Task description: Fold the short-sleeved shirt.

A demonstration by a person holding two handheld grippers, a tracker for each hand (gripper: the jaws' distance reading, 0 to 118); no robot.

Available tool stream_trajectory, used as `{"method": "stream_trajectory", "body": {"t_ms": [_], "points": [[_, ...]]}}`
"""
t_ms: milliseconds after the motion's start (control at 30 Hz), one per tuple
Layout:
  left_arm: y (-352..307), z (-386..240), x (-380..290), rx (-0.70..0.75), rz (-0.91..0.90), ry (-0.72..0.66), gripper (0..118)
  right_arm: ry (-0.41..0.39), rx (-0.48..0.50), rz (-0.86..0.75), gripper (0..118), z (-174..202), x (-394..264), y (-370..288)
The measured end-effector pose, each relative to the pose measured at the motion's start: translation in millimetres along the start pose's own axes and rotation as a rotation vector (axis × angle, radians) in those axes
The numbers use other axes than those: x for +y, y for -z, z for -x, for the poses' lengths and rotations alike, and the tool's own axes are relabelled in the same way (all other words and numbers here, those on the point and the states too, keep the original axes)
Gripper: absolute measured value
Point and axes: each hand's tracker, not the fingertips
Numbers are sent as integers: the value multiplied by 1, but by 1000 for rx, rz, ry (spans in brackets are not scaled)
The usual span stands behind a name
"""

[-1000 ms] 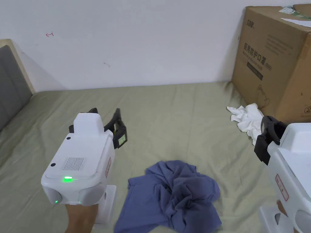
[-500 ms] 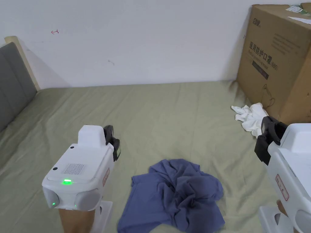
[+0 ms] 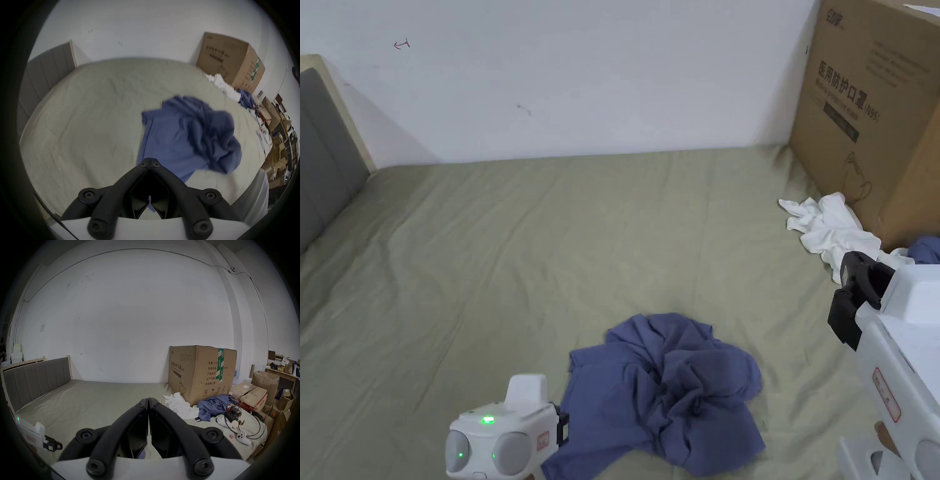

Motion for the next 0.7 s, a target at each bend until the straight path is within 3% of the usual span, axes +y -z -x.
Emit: {"method": "stream_trajectory", "body": {"t_ms": [67,100,133,167,200,233,400,500,567,600,633,700], "points": [[9,-1,-12,-2,11,-19,15,-6,-3,11,0,0,-1,0],[14,-1,-15,4,60,-31,32,-9,-3,19,0,-1,0,-1],[18,0,-18,2,68,-47,66,-9,-3,26,0,-1,-1,-1],[20,0,-21,7,64,-55,86,-9,-2,32,0,-1,-1,-1],[23,-2,-22,38,81,-69,101,-9,-1,39,0,-2,0,-2],[25,-4,-24,80,89,-91,107,-9,-2,44,0,-3,1,-2],[39,-7,-23,80,125,-56,101,-8,-7,70,0,-2,1,0],[54,-10,-25,15,207,-27,39,-1,-8,87,0,0,1,3],[51,-15,-22,54,183,-33,36,7,-5,102,0,2,-1,7],[48,-16,-19,49,184,-26,27,8,-4,112,0,2,-2,7],[46,-17,-18,20,171,-7,9,11,-2,122,0,2,-4,10],[42,-19,-18,6,165,4,6,23,5,168,0,2,-10,21]]}}
